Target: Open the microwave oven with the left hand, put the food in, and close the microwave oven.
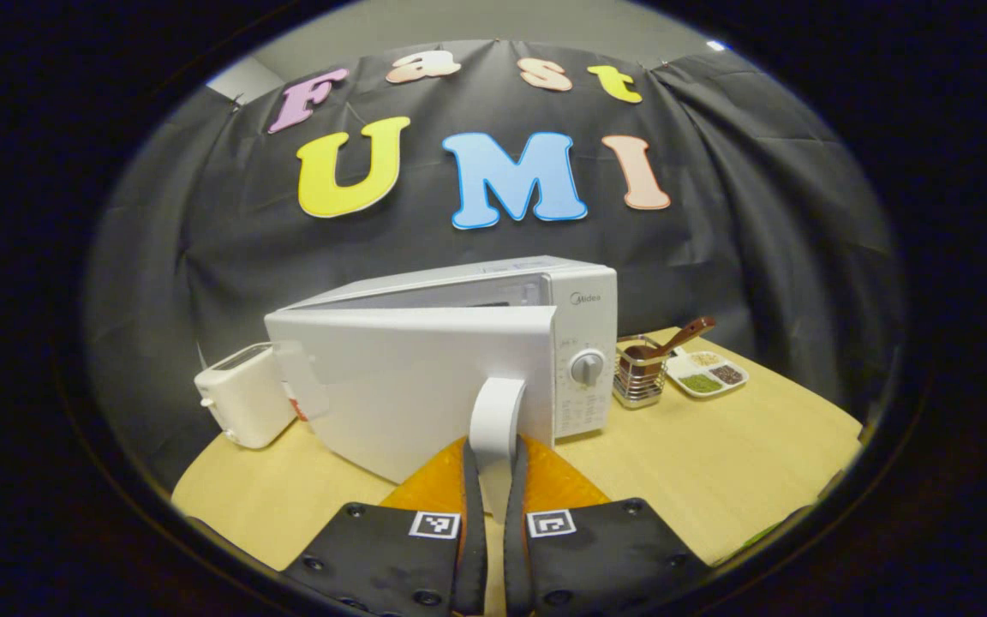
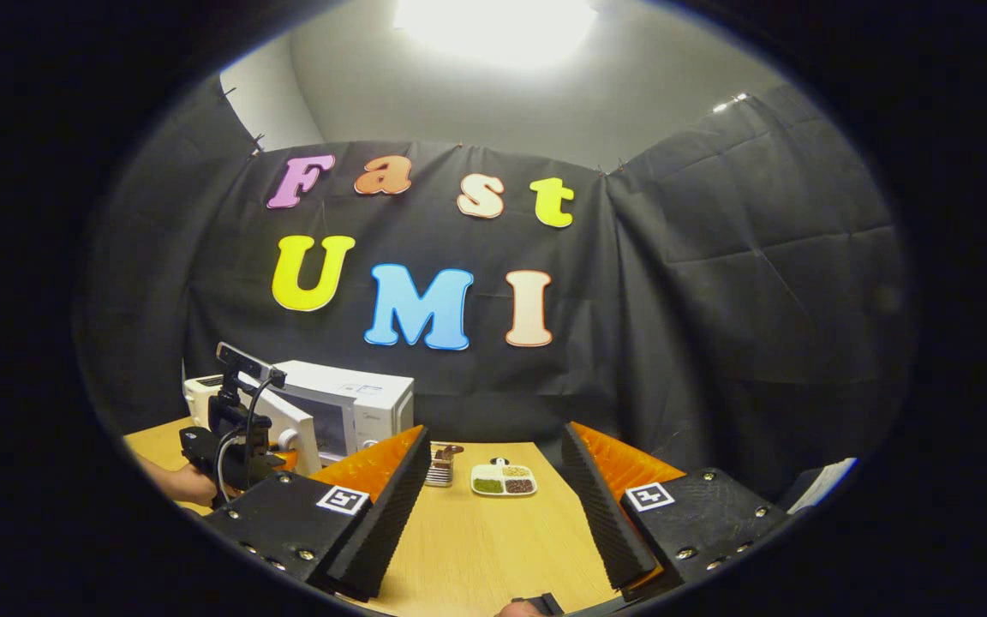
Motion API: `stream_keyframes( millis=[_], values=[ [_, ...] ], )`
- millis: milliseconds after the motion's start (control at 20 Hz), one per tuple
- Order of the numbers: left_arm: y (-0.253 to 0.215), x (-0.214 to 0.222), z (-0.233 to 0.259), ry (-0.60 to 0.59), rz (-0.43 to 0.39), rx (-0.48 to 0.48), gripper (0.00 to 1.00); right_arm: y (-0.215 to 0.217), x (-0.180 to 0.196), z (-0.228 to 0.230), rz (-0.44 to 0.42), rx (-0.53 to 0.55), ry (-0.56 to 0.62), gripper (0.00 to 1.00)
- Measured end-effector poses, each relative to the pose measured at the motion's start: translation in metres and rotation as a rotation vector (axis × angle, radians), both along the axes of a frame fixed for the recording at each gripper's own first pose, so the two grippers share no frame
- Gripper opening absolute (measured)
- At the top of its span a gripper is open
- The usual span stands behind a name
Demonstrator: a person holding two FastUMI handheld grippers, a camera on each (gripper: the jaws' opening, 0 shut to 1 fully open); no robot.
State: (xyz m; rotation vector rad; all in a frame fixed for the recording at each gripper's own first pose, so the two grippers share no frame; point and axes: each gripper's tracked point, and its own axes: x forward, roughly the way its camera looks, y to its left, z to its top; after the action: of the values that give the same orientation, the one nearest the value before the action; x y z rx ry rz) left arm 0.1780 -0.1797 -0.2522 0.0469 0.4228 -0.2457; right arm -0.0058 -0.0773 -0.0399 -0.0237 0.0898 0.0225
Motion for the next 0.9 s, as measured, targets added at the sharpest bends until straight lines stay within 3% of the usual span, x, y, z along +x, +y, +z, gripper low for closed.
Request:
stream_keyframes(
  millis=[400, 900],
  values=[
    [0.069, -0.048, 0.004, 0.024, 0.056, 0.009, 0.14, 0.049, 0.001, 0.010, 0.114, 0.017, -0.032, 0.93],
    [0.138, -0.079, 0.004, 0.041, 0.006, -0.010, 0.14, 0.140, 0.004, 0.020, 0.160, 0.031, -0.030, 0.93]
  ],
)
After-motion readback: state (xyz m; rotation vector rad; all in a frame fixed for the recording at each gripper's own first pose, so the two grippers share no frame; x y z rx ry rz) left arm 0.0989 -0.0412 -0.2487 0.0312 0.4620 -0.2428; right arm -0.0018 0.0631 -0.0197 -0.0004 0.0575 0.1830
